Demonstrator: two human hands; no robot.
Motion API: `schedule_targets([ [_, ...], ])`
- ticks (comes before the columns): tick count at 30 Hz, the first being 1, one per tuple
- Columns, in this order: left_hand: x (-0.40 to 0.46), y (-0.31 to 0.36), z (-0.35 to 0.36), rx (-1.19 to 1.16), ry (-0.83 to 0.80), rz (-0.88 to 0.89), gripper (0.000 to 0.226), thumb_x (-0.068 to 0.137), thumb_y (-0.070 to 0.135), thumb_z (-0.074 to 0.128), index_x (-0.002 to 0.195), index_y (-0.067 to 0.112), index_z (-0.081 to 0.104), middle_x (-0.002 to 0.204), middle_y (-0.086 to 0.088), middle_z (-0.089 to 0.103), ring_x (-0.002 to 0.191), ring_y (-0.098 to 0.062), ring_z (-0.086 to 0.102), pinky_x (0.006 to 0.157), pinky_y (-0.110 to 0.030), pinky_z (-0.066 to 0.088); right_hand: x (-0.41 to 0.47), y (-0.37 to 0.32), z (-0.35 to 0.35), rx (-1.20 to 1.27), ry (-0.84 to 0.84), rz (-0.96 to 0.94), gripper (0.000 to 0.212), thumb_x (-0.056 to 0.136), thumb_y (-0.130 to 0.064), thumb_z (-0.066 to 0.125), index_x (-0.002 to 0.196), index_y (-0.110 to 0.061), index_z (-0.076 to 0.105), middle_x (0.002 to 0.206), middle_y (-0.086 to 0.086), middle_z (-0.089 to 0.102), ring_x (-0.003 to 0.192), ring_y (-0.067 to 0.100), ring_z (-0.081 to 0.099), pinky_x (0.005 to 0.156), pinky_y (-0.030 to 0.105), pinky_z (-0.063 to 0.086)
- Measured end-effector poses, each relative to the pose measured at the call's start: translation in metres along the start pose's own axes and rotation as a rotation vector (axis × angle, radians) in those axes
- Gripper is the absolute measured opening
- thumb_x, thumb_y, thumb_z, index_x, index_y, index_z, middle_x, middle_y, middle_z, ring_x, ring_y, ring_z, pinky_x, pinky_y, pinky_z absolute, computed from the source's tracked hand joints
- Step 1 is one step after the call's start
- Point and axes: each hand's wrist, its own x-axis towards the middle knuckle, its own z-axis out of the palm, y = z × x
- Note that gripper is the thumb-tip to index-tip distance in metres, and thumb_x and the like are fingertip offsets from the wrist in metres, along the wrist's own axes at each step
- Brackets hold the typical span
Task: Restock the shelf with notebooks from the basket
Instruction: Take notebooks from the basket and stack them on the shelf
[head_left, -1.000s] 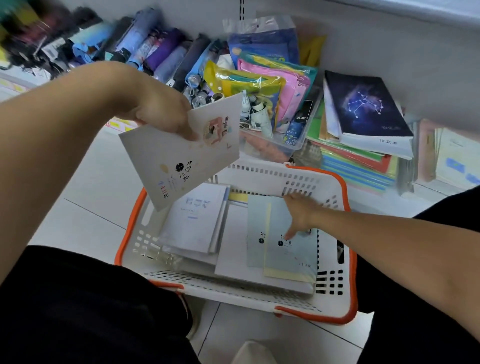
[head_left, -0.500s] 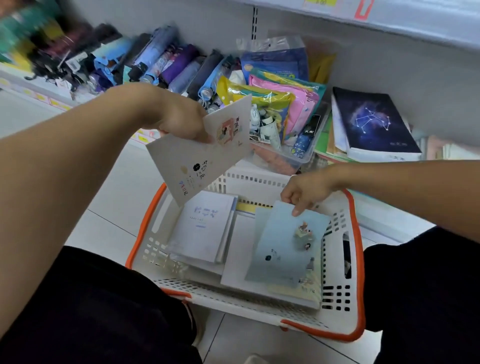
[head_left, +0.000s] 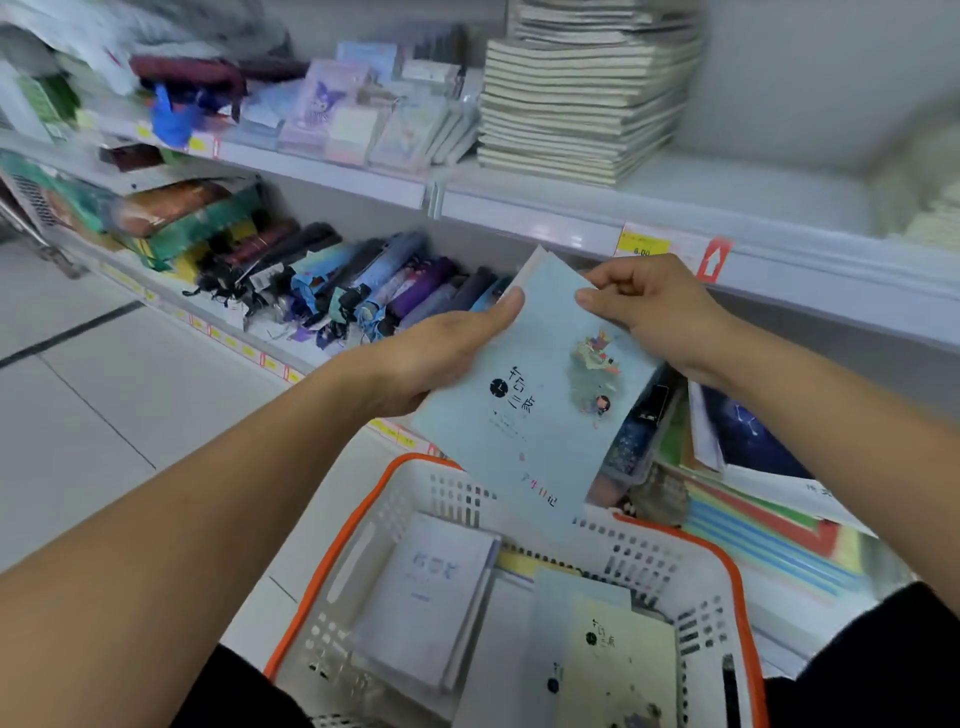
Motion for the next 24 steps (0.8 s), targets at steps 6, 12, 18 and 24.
schedule_targets([
  [6, 0.002, 0.009, -0.004, -0.002, -0.013, 0.147, 0.027, 0.095, 0.011, 0.061, 0.121, 0.016, 0.062, 0.11, -0.01, 0.074, 0.091, -0.028, 0.073, 0.066, -0.038, 0.061, 0.003, -0.012, 0.006, -0.211, 0.372, -0.181, 0.032, 0.089, -0.029, 0.075, 0.118, -0.021, 0.064, 0.104, 0.002, 0.06, 0.087, 0.012, 0.055, 0.081, 0.025, 0.048],
  [12, 0.001, 0.032, -0.027, -0.318, 0.272, 0.313, 0.013, 0.097, 0.017, 0.058, 0.106, 0.017, 0.067, 0.097, -0.003, 0.077, 0.078, -0.023, 0.075, 0.054, -0.033, 0.058, -0.033, -0.042, 0.024, 0.257, 0.034, 0.076, 0.058, 0.088, -0.052, 0.063, 0.134, -0.019, 0.052, 0.117, 0.001, 0.071, 0.088, 0.015, 0.073, 0.061, 0.021, 0.057],
  [18, 0.001, 0.047, -0.029, -0.343, 0.334, 0.368, 0.023, 0.096, 0.023, 0.06, 0.118, 0.014, 0.062, 0.103, -0.006, 0.076, 0.085, -0.028, 0.074, 0.058, -0.035, 0.059, -0.041, -0.063, 0.041, 0.573, -0.005, 0.097, 0.021, 0.107, -0.019, 0.044, 0.12, -0.013, 0.06, 0.078, 0.019, 0.061, 0.038, 0.012, 0.035, 0.036, 0.017, 0.026],
  [24, 0.008, 0.058, -0.028, -0.054, 0.417, 0.485, 0.023, 0.105, 0.026, 0.042, 0.125, 0.021, 0.053, 0.047, 0.013, 0.056, 0.036, -0.011, 0.035, 0.036, -0.02, 0.029, -0.026, -0.09, 0.02, 0.604, 0.088, 0.078, 0.025, 0.107, -0.011, 0.041, 0.128, -0.012, 0.055, 0.099, 0.011, 0.067, 0.048, 0.01, 0.038, 0.043, 0.019, 0.023],
])
